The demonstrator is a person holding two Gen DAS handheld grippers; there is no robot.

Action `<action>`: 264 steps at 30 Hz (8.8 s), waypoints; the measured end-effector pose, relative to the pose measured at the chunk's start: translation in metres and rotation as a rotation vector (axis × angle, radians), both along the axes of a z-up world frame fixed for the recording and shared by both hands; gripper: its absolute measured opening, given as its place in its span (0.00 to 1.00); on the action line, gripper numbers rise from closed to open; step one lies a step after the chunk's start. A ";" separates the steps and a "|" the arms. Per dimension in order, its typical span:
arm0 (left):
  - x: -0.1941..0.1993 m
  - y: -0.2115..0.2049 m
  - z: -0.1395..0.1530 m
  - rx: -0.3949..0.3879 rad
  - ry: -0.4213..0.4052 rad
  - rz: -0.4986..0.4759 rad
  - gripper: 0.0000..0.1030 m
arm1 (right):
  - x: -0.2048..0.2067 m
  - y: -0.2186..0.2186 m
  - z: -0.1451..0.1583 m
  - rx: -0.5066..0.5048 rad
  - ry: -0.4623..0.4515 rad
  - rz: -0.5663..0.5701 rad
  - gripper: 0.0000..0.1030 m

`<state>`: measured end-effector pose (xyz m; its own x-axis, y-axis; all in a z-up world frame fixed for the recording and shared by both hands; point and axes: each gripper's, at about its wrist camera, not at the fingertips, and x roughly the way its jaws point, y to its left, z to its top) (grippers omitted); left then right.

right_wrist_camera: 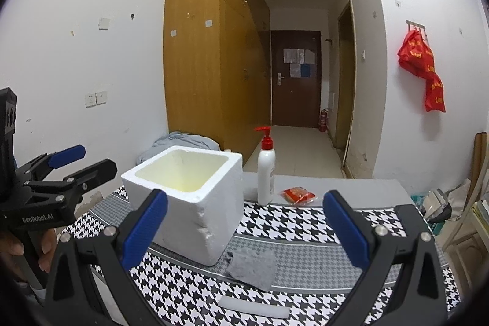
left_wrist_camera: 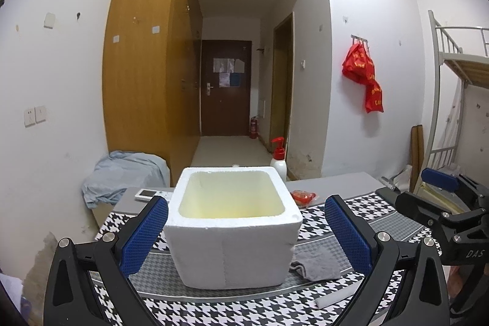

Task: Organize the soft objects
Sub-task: 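Withdraw both tools from the foam box back toward the remaining items, then move the left tool to the white foam tube and close on it, then adjust the grip and lift the white foam tube with the left tool, then carry the foam tube toward the foam box with the left tool while the right tool approaches the grey cloth, then close the right tool on the grey cloth and lift it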

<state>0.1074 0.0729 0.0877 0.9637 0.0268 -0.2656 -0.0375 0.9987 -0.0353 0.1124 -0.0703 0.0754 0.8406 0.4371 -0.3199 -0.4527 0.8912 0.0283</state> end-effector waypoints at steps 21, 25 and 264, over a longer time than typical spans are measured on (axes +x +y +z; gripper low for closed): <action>-0.036 -0.013 -0.031 0.001 -0.099 -0.023 0.99 | -0.036 -0.007 -0.042 -0.014 -0.040 -0.035 1.00; -0.043 -0.014 -0.037 0.005 -0.116 -0.028 0.99 | -0.051 -0.009 -0.048 -0.019 -0.065 -0.029 1.00; -0.020 0.033 -0.110 -0.029 0.248 -0.083 0.17 | 0.048 0.005 -0.097 -0.106 0.307 0.106 0.07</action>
<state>0.0871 0.1056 -0.0220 0.8677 -0.0609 -0.4933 0.0338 0.9974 -0.0638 0.1602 -0.0655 -0.0216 0.6499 0.4675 -0.5993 -0.5274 0.8451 0.0873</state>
